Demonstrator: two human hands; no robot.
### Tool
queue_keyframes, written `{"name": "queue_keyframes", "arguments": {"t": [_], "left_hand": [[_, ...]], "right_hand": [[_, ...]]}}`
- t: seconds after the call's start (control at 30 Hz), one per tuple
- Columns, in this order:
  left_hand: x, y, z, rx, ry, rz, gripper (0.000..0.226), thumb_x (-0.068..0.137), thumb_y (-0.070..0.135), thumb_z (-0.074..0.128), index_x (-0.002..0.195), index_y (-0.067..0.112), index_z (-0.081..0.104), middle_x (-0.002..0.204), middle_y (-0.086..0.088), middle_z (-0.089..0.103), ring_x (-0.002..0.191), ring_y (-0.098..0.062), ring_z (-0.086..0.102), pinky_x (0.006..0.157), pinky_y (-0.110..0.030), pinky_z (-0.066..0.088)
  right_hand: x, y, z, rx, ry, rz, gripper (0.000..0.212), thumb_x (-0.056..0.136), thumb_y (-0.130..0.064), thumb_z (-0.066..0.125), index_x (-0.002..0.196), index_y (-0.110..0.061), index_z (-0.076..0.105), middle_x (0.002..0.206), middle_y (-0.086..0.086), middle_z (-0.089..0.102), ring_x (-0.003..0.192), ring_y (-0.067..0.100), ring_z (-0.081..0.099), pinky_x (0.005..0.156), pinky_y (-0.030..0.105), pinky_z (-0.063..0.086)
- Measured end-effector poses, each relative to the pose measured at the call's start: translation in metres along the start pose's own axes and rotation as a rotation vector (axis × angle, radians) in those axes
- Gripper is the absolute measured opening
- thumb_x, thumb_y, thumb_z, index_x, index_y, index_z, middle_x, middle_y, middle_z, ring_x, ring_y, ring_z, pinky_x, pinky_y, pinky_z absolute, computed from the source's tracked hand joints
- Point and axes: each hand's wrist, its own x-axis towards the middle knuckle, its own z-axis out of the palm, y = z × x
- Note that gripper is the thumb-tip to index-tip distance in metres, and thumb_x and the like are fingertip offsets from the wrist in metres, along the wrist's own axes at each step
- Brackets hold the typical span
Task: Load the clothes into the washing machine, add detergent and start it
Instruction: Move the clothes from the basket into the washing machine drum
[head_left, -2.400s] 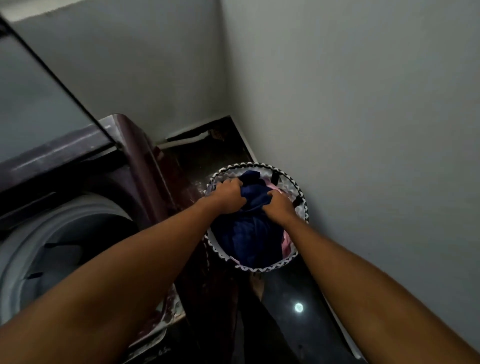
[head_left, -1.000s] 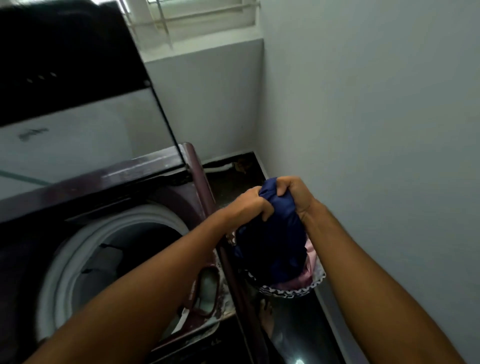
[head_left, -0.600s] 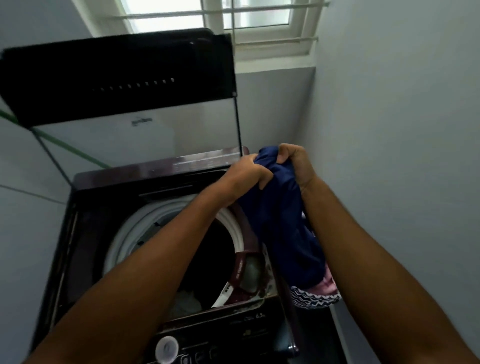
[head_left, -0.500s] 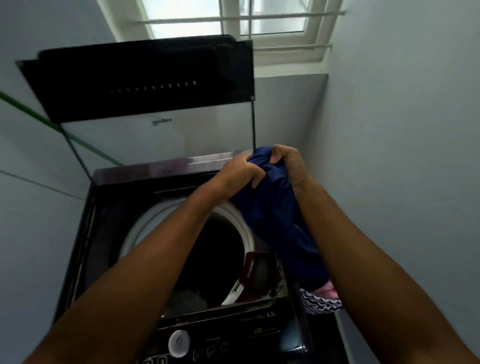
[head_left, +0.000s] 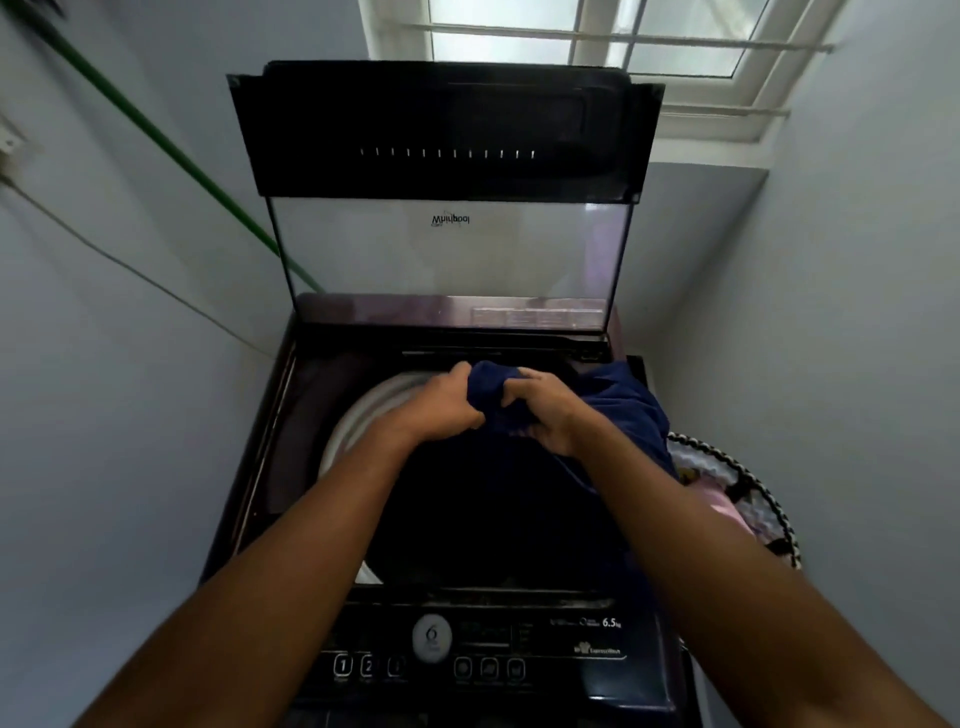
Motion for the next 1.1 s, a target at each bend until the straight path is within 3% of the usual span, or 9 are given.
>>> {"name": "queue_keyframes", "arguments": {"t": [0.13, 0.23, 0.3, 0.47, 0.57, 0.67, 0.8, 0.9, 1.1], "left_hand": [[0.002, -0.017, 0.032, 0.112, -0.16, -0.023, 0.046, 0.085, 0.028, 0.065, 0.127, 0.014, 0.053, 0.127, -0.011, 0.061, 0.106, -0.024, 0.059, 0.078, -0.029, 0.044], [0.003, -0.012, 0.043, 0.256, -0.335, 0.022, 0.041, 0.096, 0.05, 0.051, 0.109, 0.015, 0.066, 0.101, -0.005, 0.069, 0.089, -0.021, 0.063, 0.075, -0.033, 0.044], [0.002, 0.004, 0.044, 0.26, -0.36, 0.095, 0.045, 0.1, 0.051, 0.041, 0.106, 0.014, 0.067, 0.094, -0.003, 0.068, 0.086, -0.021, 0.061, 0.075, -0.033, 0.044], [0.011, 0.054, 0.053, 0.1, -0.199, 0.24, 0.032, 0.095, 0.032, 0.057, 0.121, 0.014, 0.058, 0.122, -0.007, 0.063, 0.113, -0.024, 0.059, 0.098, -0.037, 0.046], [0.017, 0.081, 0.07, 0.089, -0.191, 0.307, 0.066, 0.081, 0.04, 0.073, 0.138, 0.021, 0.045, 0.133, -0.006, 0.05, 0.122, -0.022, 0.05, 0.105, -0.04, 0.042], [0.02, 0.106, 0.094, 0.219, -0.133, 0.399, 0.085, 0.077, 0.039, 0.078, 0.148, 0.023, 0.035, 0.15, -0.006, 0.031, 0.139, -0.026, 0.031, 0.115, -0.042, 0.031], [0.03, 0.129, 0.124, 0.432, -0.113, 0.421, 0.104, 0.073, 0.043, 0.082, 0.155, 0.027, 0.02, 0.164, -0.008, 0.0, 0.15, -0.032, 0.005, 0.12, -0.048, 0.02], [0.04, 0.142, 0.134, 0.527, -0.16, 0.395, 0.12, 0.068, 0.037, 0.087, 0.156, 0.033, 0.007, 0.162, -0.009, -0.02, 0.148, -0.042, -0.01, 0.121, -0.055, 0.011], [0.055, 0.161, 0.134, 0.59, -0.302, 0.313, 0.138, 0.061, 0.029, 0.093, 0.155, 0.034, -0.007, 0.163, -0.009, -0.016, 0.147, -0.044, 0.012, 0.113, -0.056, 0.034]], "right_hand": [[-0.002, 0.028, -0.011, -0.478, 0.023, 0.049, 0.014, 0.079, 0.001, 0.062, 0.081, -0.012, 0.059, 0.08, 0.009, 0.06, 0.073, 0.024, 0.06, 0.054, 0.03, 0.051], [-0.01, 0.038, -0.018, -0.811, -0.048, 0.048, 0.011, 0.081, -0.001, 0.067, 0.089, -0.009, 0.065, 0.081, 0.009, 0.063, 0.07, 0.019, 0.058, 0.055, 0.033, 0.052], [-0.012, 0.041, -0.024, -0.754, -0.029, 0.045, 0.019, 0.087, -0.006, 0.065, 0.104, -0.013, 0.058, 0.087, 0.01, 0.066, 0.072, 0.021, 0.063, 0.054, 0.036, 0.053], [-0.012, 0.024, -0.062, -0.743, 0.326, -0.332, 0.033, 0.078, -0.004, 0.074, 0.107, -0.013, 0.061, 0.087, 0.004, 0.065, 0.078, 0.018, 0.061, 0.07, 0.029, 0.048], [-0.019, 0.017, -0.096, -0.753, 0.521, -0.455, 0.038, 0.075, -0.003, 0.071, 0.11, -0.012, 0.061, 0.101, 0.005, 0.058, 0.093, 0.019, 0.055, 0.083, 0.031, 0.048], [-0.022, 0.024, -0.134, -0.841, 0.589, -0.367, 0.058, 0.076, -0.008, 0.068, 0.131, -0.015, 0.051, 0.125, 0.013, 0.05, 0.115, 0.03, 0.046, 0.098, 0.038, 0.043], [-0.025, 0.047, -0.176, -0.856, 0.373, -0.141, 0.097, 0.077, 0.003, 0.063, 0.157, -0.02, 0.014, 0.156, 0.017, 0.026, 0.14, 0.039, 0.031, 0.114, 0.046, 0.034], [-0.03, 0.068, -0.195, -0.947, 0.131, -0.01, 0.128, 0.068, 0.008, 0.072, 0.156, -0.024, -0.015, 0.166, 0.008, 0.003, 0.15, 0.033, 0.017, 0.116, 0.046, 0.032], [-0.018, 0.087, -0.201, -1.055, 0.036, -0.002, 0.156, 0.058, -0.004, 0.09, 0.139, -0.055, -0.033, 0.166, 0.001, 0.005, 0.15, 0.039, 0.012, 0.11, 0.059, 0.035]]}}
